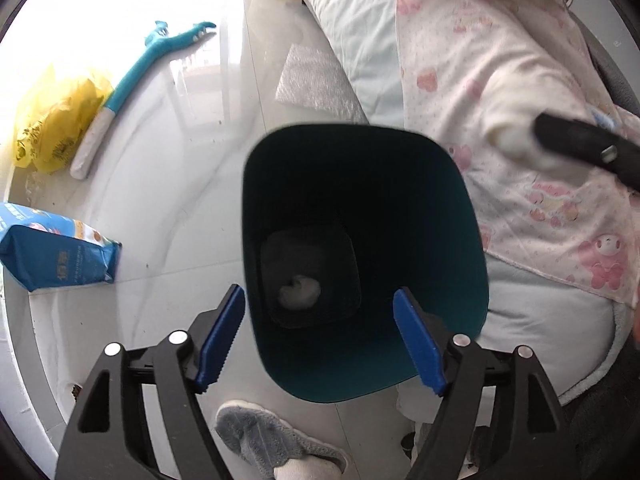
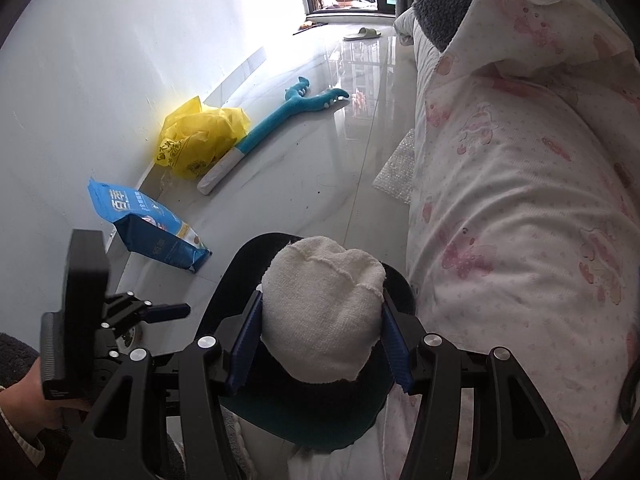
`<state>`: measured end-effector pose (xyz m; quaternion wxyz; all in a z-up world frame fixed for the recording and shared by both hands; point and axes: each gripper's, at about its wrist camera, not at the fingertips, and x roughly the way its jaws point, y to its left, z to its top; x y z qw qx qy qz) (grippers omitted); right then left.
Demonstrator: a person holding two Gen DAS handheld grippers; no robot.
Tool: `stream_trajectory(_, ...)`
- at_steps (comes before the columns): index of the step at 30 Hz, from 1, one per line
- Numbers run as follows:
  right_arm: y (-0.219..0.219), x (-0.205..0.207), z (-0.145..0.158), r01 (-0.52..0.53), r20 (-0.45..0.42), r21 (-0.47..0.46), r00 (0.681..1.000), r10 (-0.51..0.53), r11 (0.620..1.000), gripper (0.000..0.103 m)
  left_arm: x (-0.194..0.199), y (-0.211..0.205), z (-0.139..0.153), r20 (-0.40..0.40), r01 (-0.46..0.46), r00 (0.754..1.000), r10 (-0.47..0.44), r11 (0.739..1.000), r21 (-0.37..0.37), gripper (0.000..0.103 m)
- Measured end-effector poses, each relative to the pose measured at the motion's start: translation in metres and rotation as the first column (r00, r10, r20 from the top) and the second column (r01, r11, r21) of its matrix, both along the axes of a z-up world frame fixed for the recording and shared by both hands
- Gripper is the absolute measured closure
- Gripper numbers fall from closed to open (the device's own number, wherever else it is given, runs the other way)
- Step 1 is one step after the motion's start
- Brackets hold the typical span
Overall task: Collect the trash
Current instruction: 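Open the left gripper to drop the tissue while the right gripper drops its tissue ball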
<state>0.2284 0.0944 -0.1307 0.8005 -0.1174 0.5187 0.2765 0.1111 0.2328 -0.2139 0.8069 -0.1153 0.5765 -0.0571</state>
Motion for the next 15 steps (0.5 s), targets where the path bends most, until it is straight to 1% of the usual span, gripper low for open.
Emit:
stream_trajectory(2,0.007,-0.001,-0.008,-0.008,-0.001,-0.022,1.000,0.008,1.000,0.046,-0.001,0.004,0.014,0.043,-0.010,0.999,0.010,1.000,-0.007,0.023)
stream_trajectory(3,0.011,-0.001,-0.012,-0.013,-0.004,-0.032,1.000,0.013,0.999,0.046,-0.001,0.007,0.021,0.068,-0.013,0.998,0.014,1.000,-0.010,0.021)
stream_trajectory(5,0.019,-0.002,-0.022,-0.026,-0.010,-0.047,1.000,0.026,0.999,0.046,-0.004,0.010,0.035,0.120,-0.020,0.993,0.020,1.000,-0.001,0.019)
stream_trajectory(8,0.028,-0.003,-0.040,-0.040,-0.030,-0.083,0.999,0.037,0.996,0.046,-0.007,0.013,0.054,0.159,-0.047,0.986,0.043,0.999,0.019,0.019)
stream_trajectory(12,0.032,-0.003,-0.054,-0.050,-0.053,-0.107,0.998,0.044,0.993,0.046,-0.010,0.016,0.081,0.235,-0.068,0.970,0.062,0.998,0.018,0.019)
stream_trajectory(15,0.032,-0.002,-0.061,-0.046,-0.073,-0.112,0.997,0.038,0.993,0.046,-0.012,0.021,0.101,0.294,-0.087,0.952,0.081,0.996,0.008,0.019)
